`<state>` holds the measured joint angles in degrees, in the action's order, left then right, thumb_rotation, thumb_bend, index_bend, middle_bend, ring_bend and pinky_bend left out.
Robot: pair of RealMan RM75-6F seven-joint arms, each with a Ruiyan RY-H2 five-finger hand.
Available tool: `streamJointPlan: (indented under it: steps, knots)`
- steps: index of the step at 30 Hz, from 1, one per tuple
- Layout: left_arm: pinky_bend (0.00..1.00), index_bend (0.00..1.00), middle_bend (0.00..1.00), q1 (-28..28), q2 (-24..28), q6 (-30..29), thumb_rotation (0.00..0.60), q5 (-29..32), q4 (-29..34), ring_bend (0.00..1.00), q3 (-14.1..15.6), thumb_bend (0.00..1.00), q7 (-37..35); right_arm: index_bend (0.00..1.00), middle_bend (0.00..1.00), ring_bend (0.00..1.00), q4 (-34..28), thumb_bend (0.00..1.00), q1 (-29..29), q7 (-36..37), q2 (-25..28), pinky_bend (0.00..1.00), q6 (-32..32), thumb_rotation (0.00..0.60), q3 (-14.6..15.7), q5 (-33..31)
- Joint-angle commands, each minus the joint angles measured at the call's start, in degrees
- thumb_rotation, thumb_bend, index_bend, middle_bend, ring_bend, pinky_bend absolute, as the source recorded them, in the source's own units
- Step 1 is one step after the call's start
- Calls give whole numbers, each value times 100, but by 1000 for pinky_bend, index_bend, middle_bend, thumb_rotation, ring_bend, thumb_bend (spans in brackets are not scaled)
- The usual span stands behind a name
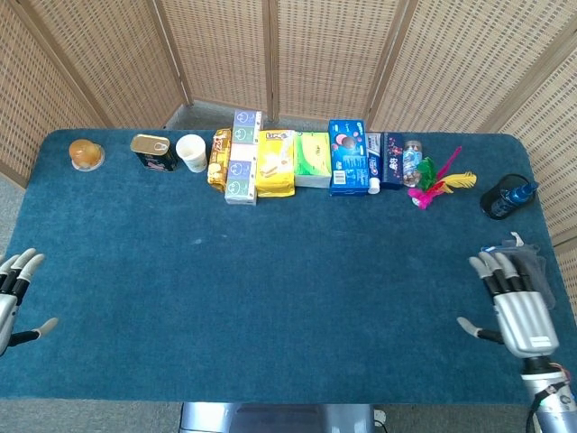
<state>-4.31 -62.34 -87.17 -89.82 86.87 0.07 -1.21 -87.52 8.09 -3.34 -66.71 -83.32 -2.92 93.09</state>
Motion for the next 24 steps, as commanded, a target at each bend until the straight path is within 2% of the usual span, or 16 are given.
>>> streamJointPlan:
  steps: [1, 8, 14, 17, 18, 20, 21, 22, 24]
  knots:
    - [0, 0, 0, 4, 23, 25, 544, 44, 12, 0, -10, 25, -46, 0, 0, 0, -58, 171, 421, 31, 37, 0, 339, 445, 153, 590]
    - [0, 0, 0, 2, 25, 63, 546, 68, 31, 0, -13, 25, -20, 0, 0, 0, -370, 163, 1205, 238, 64, 0, 940, 443, 233, 1355]
    - [0, 0, 0, -15, 10, 103, 543, 127, 60, 0, -46, 25, 54, 0, 0, 0, -676, 127, 1701, 271, -77, 0, 1535, 447, 285, 1526]
    - [0, 0, 0, -29, -3, 150, 544, 174, 63, 0, -61, 25, 86, 0, 0, 0, -769, 58, 1991, 275, -272, 0, 1913, 444, 278, 1533]
    - [0, 0, 0, -33, -9, 166, 545, 186, 65, 0, -63, 25, 95, 0, 0, 0, -785, 27, 2061, 248, -376, 0, 2036, 402, 250, 1445]
    - [0, 0, 0, -41, -15, 191, 542, 200, 61, 0, -64, 25, 111, 0, 0, 0, -943, 0, 2207, 443, -488, 0, 2337, 212, 271, 1245]
    - [0, 0, 0, -43, -18, 198, 542, 205, 59, 0, -65, 25, 116, 0, 0, 0, -972, 0, 2277, 485, -528, 0, 2442, 82, 242, 1164]
    - [0, 0, 0, -44, -20, 200, 542, 207, 57, 0, -68, 25, 117, 3, 0, 0, -977, 0, 2327, 429, -569, 0, 2511, 18, 200, 1094]
    - [0, 0, 0, -42, -21, 194, 548, 215, 53, 0, -75, 25, 116, 18, 0, 0, -1073, 0, 2410, 346, -664, 0, 2661, 0, 143, 911]
